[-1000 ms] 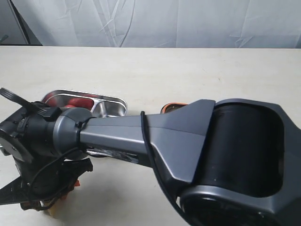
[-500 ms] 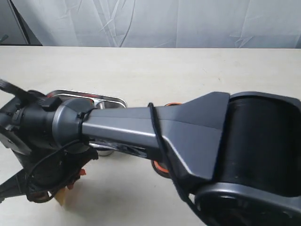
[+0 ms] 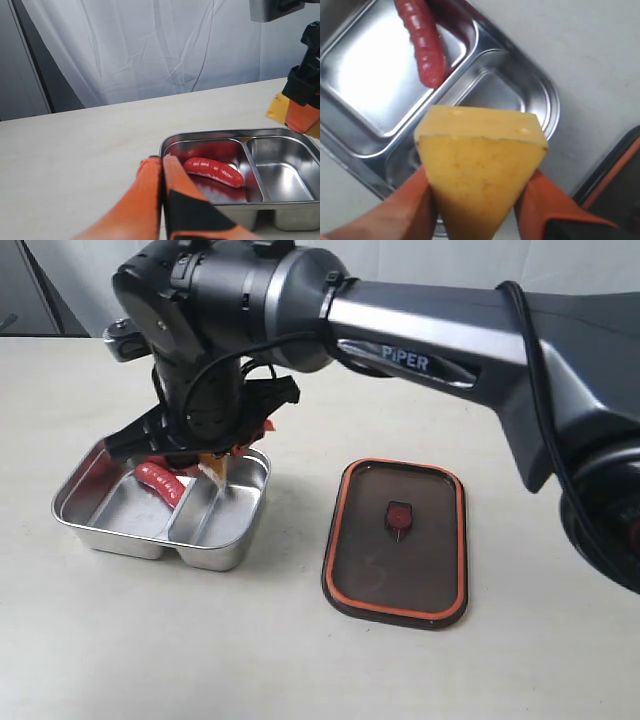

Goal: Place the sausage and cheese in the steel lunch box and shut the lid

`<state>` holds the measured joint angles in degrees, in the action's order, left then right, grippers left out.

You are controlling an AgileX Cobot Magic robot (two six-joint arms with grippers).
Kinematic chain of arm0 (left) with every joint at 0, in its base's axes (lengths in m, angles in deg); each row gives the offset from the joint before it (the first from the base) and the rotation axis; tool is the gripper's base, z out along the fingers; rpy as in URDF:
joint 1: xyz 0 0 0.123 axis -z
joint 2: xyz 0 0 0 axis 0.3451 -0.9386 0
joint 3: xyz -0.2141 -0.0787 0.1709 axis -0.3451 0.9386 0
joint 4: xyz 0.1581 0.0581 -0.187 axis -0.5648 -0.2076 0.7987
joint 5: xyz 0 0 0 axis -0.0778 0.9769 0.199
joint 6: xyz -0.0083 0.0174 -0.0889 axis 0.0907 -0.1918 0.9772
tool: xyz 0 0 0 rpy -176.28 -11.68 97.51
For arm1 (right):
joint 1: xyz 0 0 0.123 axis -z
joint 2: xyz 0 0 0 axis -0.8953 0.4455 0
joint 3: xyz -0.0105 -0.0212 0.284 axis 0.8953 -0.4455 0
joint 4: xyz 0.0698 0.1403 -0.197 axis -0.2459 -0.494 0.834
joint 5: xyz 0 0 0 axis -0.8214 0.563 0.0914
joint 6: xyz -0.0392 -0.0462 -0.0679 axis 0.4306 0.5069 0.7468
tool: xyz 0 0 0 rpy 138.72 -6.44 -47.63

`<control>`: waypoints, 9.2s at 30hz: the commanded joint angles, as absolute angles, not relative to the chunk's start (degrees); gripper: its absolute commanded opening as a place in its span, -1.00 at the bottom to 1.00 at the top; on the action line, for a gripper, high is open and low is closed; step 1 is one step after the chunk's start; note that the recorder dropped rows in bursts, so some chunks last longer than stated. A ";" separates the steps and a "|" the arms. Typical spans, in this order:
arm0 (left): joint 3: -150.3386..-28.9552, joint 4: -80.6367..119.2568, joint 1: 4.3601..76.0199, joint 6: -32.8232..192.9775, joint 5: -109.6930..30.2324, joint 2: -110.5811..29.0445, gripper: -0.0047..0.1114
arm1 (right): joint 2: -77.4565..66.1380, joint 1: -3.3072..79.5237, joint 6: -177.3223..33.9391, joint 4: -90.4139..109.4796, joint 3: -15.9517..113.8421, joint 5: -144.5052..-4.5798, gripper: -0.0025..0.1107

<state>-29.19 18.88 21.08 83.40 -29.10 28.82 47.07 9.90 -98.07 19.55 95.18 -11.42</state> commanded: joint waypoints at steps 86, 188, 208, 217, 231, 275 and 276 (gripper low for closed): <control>-28.96 18.96 21.42 83.60 -29.46 29.04 -0.92 | 29.87 44.10 -87.36 11.65 49.18 -27.34 0.14; -39.26 103.16 21.42 52.96 -6.29 2.18 0.00 | 17.06 17.50 -64.07 -7.72 58.14 -39.38 -0.97; -39.47 102.23 21.42 50.10 -10.67 -0.49 -0.92 | 17.06 14.85 -64.49 -7.72 58.24 -42.10 -0.94; -46.24 96.20 21.42 47.03 -12.86 -0.81 -0.92 | 16.27 14.85 -66.52 -1.05 61.70 -41.91 0.02; -58.65 59.77 21.42 46.54 -21.76 -10.49 -0.92 | 5.27 28.18 -93.45 28.74 63.18 -27.48 0.02; -63.44 -7.86 37.54 37.14 -39.73 -41.61 -0.92 | 4.00 30.52 -93.86 32.10 63.18 -21.07 0.02; -63.44 -8.00 37.54 37.14 -39.73 -41.77 -0.92 | 4.00 30.52 -93.86 32.10 63.18 -21.07 0.02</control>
<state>-63.16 -7.15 37.10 36.87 -38.93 -40.94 4.42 30.14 -93.83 31.34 62.84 -21.43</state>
